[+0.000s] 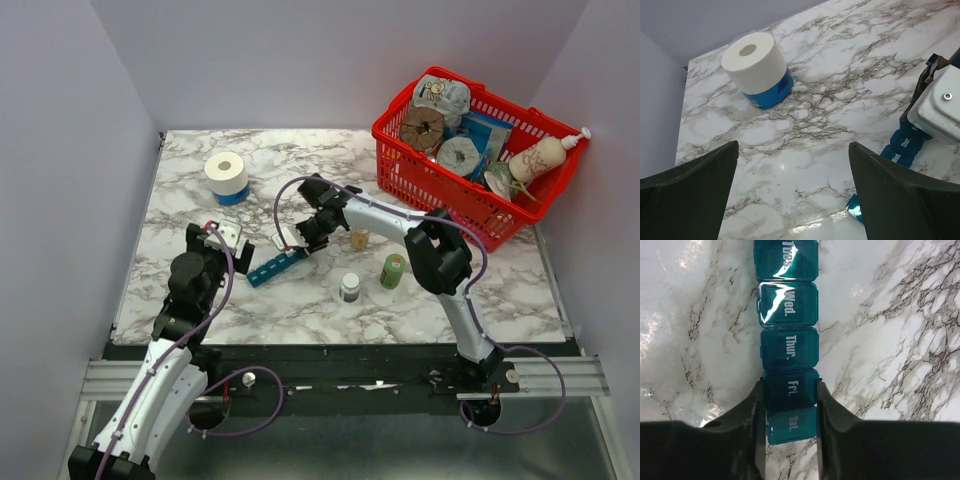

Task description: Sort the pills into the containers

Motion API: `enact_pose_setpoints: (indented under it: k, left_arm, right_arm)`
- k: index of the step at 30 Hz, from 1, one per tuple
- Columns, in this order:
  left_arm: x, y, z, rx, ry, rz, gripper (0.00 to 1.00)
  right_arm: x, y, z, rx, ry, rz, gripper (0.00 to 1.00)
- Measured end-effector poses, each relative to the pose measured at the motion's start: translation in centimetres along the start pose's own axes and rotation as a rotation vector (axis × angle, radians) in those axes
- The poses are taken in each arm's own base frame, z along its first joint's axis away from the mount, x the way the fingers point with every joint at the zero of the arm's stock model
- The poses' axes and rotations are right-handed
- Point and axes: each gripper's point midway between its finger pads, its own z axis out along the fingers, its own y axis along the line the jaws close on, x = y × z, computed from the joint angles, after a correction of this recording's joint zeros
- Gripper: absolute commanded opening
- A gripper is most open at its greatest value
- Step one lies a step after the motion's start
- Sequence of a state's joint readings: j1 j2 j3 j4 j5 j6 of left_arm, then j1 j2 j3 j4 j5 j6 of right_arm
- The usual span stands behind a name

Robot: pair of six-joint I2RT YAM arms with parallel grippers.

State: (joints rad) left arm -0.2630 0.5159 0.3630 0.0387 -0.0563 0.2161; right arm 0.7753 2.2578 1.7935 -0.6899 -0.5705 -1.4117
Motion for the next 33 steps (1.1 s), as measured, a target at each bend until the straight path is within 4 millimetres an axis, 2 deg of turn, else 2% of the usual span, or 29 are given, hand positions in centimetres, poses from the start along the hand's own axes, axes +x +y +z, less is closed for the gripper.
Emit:
enact_pose_setpoints:
  k: [5,8,15,18,21,26,28,29,33]
  left_arm:
    - [0.0,-1.0,0.0,0.053,-0.018,0.006,0.98]
    - [-0.4,-2.4,-0.1,0.135,-0.052,0.014,0.98]
    - [-0.7,-5.3,-0.6,0.295,-0.098,0.027,0.98]
    - [-0.6,-6.1,-0.7,0.335,-0.103,0.046,0.98]
    - [-0.2,-7.1,-0.8,0.382,-0.097,0.102,0.97]
    - [2.1,-9.5,-1.0,0.467,-0.021,0.223,0.98]
    - [3.5,-9.6,-0.7,0.457,0.044,0.218,0.91]
    - [4.2,-9.4,-0.5,0.443,0.093,0.201,0.84]
    - [4.9,-9.4,0.8,0.429,0.235,0.111,0.65]
  right_arm:
    - [-0.1,0.1,-0.1,0.0,-0.002,0.017,0.25]
    - [-0.3,-0.1,-0.8,0.009,-0.008,0.039,0.25]
    - [-2.5,-1.9,-4.7,0.09,-0.037,0.023,0.24]
    - [-2.9,-2.3,-5.6,0.108,-0.043,0.013,0.25]
    - [-2.5,-1.8,-5.2,0.094,-0.04,0.022,0.24]
    - [-0.6,0.5,-3.2,0.036,-0.016,0.052,0.25]
    - [0.0,1.4,-2.6,0.017,-0.006,0.061,0.25]
    - [0.2,1.7,-2.5,0.011,-0.004,0.065,0.25]
    - [0.6,2.0,-2.0,0.014,-0.002,0.064,0.25]
